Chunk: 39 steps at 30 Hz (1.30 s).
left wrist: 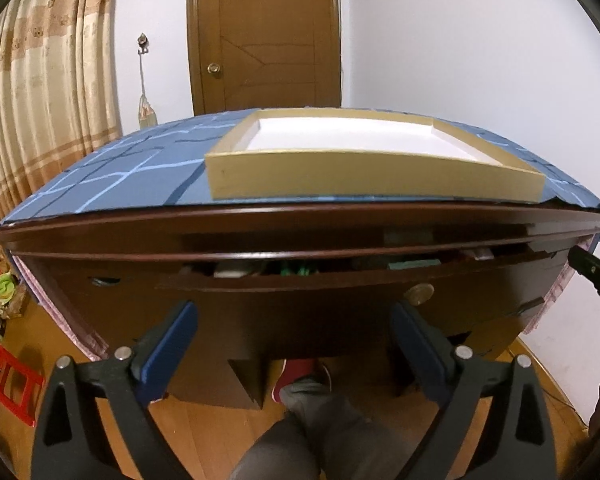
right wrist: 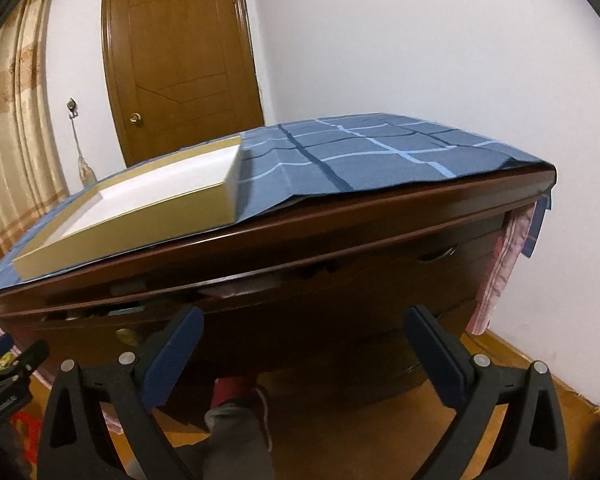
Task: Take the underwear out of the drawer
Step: 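Hook the dresser drawer with both tools and pull it open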
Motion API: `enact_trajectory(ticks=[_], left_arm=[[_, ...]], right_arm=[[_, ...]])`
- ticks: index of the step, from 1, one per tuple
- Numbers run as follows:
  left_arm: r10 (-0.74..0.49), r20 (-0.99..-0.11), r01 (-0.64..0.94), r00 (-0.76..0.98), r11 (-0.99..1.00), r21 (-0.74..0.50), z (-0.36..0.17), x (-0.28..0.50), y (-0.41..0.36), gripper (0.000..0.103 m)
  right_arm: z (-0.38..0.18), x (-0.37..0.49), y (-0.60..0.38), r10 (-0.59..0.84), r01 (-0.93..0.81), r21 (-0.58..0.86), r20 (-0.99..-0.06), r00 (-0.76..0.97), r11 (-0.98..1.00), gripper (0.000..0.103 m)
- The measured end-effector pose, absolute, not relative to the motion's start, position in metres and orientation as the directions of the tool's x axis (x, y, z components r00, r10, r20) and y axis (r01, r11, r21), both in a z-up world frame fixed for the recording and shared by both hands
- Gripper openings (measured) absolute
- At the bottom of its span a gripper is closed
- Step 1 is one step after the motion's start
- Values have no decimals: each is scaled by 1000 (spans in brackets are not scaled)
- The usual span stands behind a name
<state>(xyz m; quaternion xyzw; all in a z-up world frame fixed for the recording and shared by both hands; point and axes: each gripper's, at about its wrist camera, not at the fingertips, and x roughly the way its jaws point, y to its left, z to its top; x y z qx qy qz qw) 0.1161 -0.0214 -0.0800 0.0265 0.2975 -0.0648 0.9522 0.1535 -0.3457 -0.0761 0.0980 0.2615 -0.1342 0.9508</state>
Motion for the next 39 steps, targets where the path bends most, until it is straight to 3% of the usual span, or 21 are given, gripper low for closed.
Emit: enact_trajectory(ticks=[12, 19, 39], left_arm=[[-56, -574, 75, 817, 997, 9, -94, 150, -31, 93], [-32, -568, 29, 823, 999, -14, -101, 160, -34, 88], [-12, -558, -3, 830, 1000, -26, -114, 165, -39, 89]], right_arm=[[-87, 188, -383, -252, 343, 76, -535, 806, 936, 100], [-97, 204, -396, -207, 322, 108, -567, 797, 941, 88], [-121, 229, -405, -114, 277, 172, -621, 776, 946, 86]])
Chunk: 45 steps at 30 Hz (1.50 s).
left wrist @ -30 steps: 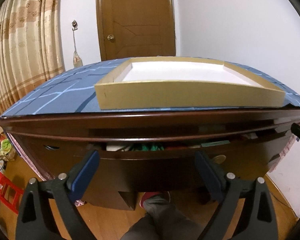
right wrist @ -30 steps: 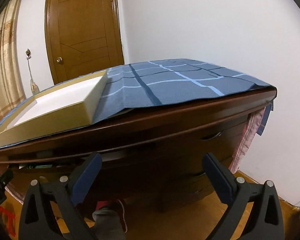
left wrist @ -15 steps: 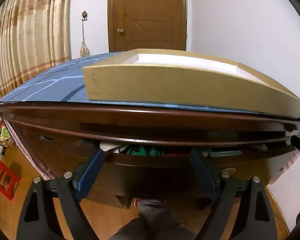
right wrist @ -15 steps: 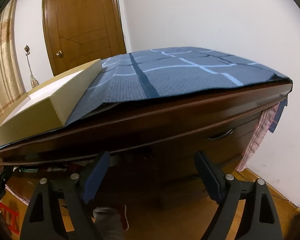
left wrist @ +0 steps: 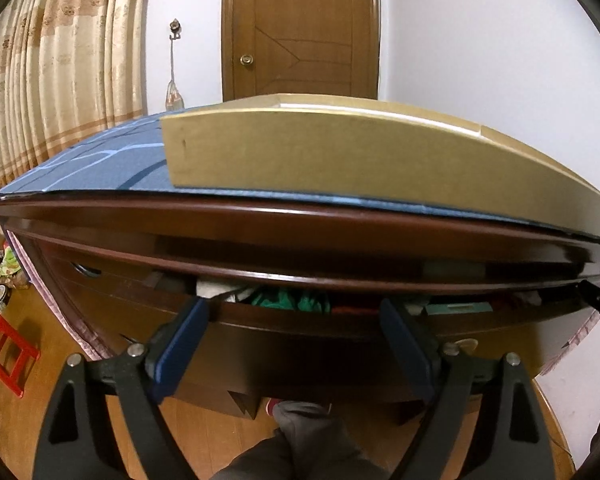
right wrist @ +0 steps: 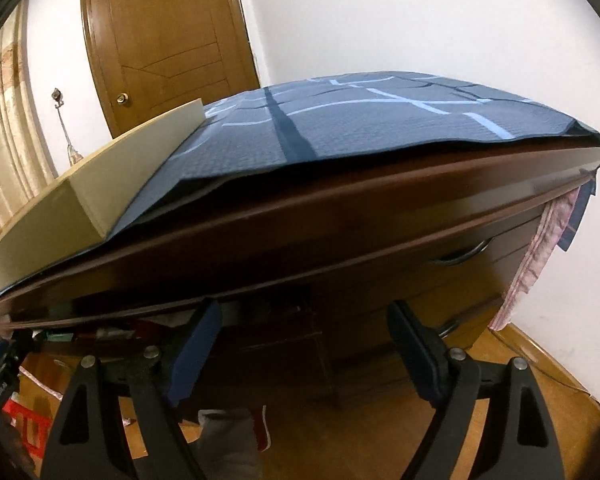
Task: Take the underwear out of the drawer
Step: 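Hook the dresser drawer with both tools and pull it open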
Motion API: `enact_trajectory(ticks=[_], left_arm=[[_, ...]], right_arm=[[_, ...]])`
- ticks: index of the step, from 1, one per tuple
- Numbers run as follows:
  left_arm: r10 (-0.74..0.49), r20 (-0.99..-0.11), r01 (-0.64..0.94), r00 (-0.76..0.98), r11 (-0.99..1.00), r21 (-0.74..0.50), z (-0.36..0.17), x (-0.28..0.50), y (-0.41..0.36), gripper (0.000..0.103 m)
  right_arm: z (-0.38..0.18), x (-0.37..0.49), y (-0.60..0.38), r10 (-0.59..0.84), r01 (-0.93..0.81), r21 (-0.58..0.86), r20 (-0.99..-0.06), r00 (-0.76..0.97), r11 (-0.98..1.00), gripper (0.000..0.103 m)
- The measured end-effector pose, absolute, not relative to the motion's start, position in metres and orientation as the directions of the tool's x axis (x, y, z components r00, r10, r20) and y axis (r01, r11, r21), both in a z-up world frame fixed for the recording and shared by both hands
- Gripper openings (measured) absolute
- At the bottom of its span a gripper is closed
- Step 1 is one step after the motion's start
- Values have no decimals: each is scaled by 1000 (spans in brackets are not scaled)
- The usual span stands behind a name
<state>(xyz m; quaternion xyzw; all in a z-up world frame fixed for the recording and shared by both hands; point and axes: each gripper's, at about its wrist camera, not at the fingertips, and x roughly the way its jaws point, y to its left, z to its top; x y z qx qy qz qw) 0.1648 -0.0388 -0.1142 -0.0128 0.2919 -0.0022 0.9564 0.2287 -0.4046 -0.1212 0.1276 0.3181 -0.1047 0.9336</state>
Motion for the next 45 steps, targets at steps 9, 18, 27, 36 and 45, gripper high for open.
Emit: enact_trajectory(ticks=[9, 18, 27, 36, 45], left_arm=[[8, -582, -22, 813, 1000, -17, -115, 171, -42, 95], [12, -587, -27, 809, 999, -17, -116, 171, -41, 97], [9, -594, -24, 804, 1000, -18, -117, 171, -39, 97], [13, -605, -23, 796, 1000, -9, -114, 171, -37, 98], [2, -613, -6, 790, 1000, -4, -113, 164, -37, 98]], right_arm=[[-121, 233, -405, -75, 273, 197, -668, 740, 942, 86], [-118, 234, -401, -77, 261, 163, -695, 715, 952, 86], [-114, 241, -395, -84, 248, 129, -714, 696, 960, 86], [-109, 245, -392, -84, 254, 106, -767, 636, 961, 86], [-107, 233, -382, -109, 229, 47, -777, 621, 972, 86]])
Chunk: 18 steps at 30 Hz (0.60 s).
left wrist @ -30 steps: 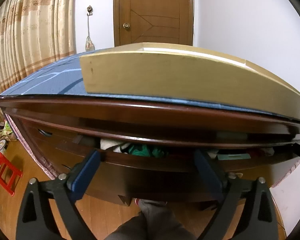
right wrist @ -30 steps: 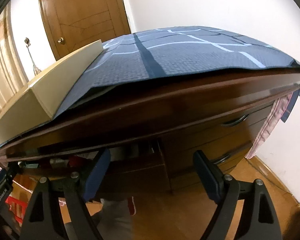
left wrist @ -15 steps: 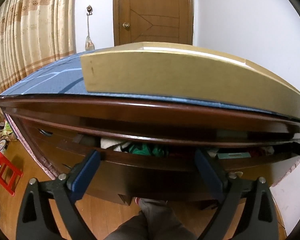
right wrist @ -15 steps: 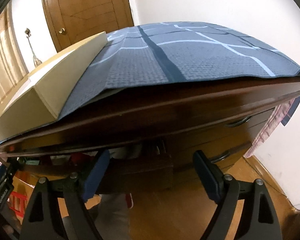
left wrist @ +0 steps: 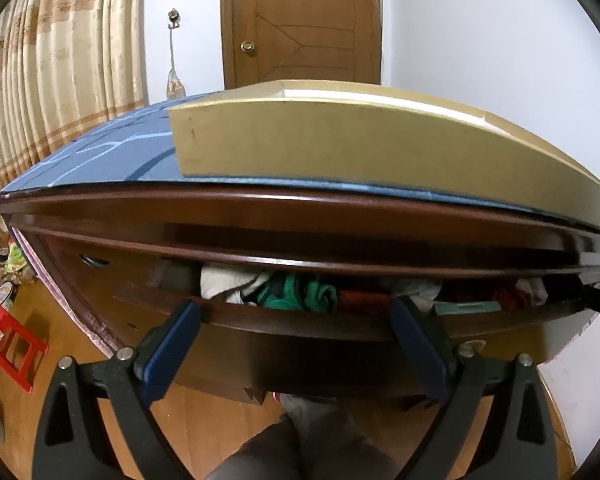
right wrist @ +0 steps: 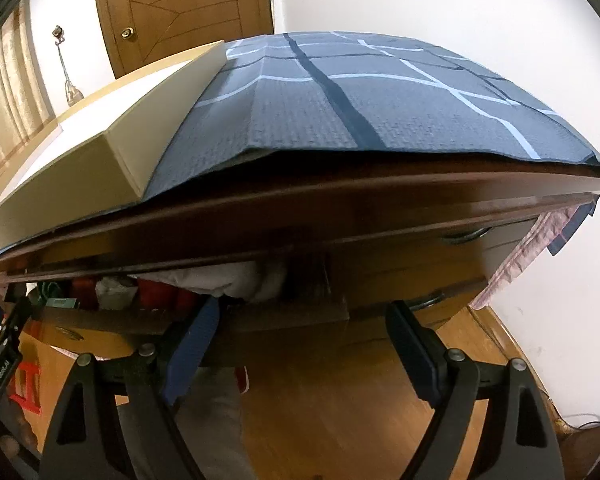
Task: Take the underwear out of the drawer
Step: 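Hook the dresser drawer with both tools and pull it open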
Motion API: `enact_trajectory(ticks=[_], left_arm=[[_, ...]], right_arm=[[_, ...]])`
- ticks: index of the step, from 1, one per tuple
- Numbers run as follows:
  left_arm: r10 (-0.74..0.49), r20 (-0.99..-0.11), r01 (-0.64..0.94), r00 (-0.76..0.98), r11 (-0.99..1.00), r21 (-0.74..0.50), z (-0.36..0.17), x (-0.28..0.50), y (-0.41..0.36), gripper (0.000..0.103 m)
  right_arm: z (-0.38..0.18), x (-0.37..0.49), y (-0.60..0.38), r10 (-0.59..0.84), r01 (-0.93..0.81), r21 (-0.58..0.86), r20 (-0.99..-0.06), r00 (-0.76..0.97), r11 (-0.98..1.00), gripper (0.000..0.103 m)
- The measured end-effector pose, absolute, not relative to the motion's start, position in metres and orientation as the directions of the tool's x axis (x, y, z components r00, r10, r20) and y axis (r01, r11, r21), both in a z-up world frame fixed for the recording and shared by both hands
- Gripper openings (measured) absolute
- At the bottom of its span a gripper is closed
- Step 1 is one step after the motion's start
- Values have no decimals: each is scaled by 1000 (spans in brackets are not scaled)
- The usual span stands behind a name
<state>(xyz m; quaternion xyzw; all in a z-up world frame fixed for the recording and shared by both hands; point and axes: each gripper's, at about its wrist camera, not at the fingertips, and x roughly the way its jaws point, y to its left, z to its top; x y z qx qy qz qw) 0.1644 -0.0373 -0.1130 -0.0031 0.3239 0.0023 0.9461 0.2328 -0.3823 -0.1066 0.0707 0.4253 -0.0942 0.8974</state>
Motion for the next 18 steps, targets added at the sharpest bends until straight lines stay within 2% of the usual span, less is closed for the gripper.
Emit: enact_trajectory(ticks=[5, 9, 12, 18], left_arm=[[-11, -646, 4, 763, 1000, -13, -110, 171, -36, 98], [2, -629, 18, 778, 999, 26, -110, 172, -42, 98], [-12, -641, 14, 768, 1000, -2, -111, 173, -40, 98], [-3, -639, 18, 769, 1000, 17, -112, 170, -41, 99]], right_arm=[[-108, 244, -390, -47, 217, 114, -781, 623, 970, 86], [-117, 247, -391, -46, 235, 138, -767, 640, 962, 86], [-117, 251, -395, -16, 237, 165, -789, 615, 957, 86], [-114, 248, -383, -90, 232, 69, -788, 609, 970, 86]])
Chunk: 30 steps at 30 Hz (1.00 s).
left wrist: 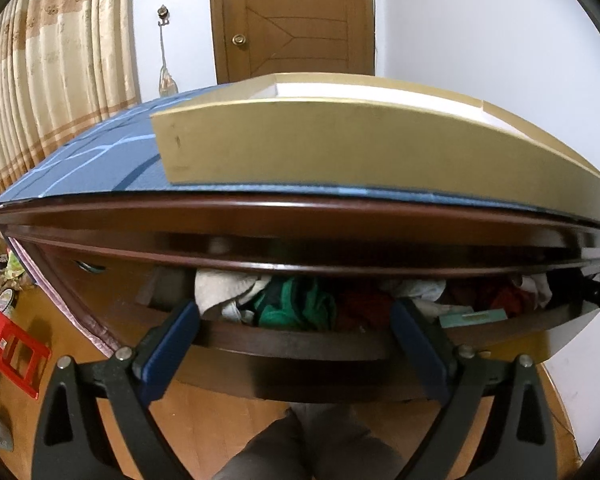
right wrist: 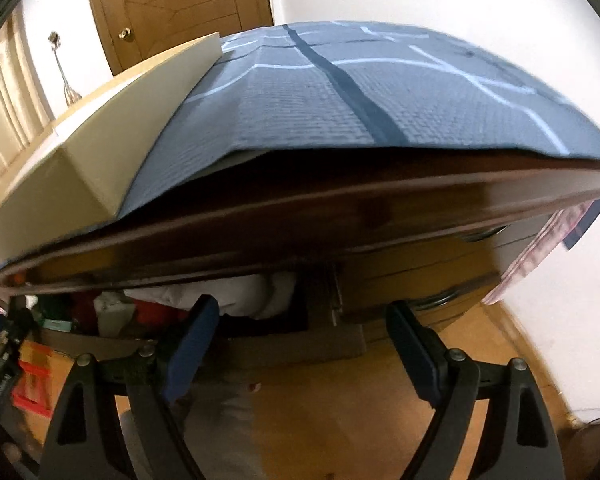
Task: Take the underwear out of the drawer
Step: 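Hook the dresser drawer with both tools and pull it open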
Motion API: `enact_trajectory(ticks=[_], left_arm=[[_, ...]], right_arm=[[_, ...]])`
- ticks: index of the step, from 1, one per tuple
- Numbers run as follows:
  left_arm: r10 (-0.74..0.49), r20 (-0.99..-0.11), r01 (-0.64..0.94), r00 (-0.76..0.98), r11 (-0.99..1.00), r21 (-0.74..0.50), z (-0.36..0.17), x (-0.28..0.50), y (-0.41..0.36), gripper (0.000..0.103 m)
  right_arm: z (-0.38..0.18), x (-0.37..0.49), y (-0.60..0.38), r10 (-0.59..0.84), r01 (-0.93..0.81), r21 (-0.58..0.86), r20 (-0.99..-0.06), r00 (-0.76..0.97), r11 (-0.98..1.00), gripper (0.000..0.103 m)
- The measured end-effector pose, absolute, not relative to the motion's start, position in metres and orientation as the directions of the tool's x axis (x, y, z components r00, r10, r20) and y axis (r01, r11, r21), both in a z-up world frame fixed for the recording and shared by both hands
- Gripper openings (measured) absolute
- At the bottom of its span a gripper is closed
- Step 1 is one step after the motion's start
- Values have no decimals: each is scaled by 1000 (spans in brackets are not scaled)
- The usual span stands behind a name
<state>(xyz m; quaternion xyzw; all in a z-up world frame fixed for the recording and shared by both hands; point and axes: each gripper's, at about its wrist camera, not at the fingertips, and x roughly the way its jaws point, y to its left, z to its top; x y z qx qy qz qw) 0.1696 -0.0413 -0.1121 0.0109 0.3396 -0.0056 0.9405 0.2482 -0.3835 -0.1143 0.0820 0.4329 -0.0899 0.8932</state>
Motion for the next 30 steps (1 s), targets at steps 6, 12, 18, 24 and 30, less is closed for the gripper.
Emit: enact_trajectory(ticks=[6, 12, 18, 24, 30], left_arm=[[-13, -641, 32, 767, 999, 18, -110, 165, -39, 99], [-26, -641, 49, 767, 999, 18, -110, 155, -36, 99], [-49, -650, 78, 758, 997, 16, -108, 141, -31, 99], [-70, -663, 101, 745, 995, 9, -107, 129, -29, 99], [-88, -668, 121, 739, 993, 4, -109, 113, -28, 99]], right_arm=[[-112, 238, -381, -111, 232, 43, -785, 609, 972, 86], [-112, 227, -379, -107, 235, 49, -786, 609, 971, 86], [-114, 212, -377, -104, 241, 58, -786, 609, 969, 86], [-115, 197, -375, -111, 233, 42, -789, 605, 972, 86], [-116, 182, -373, -113, 235, 40, -792, 600, 971, 86]])
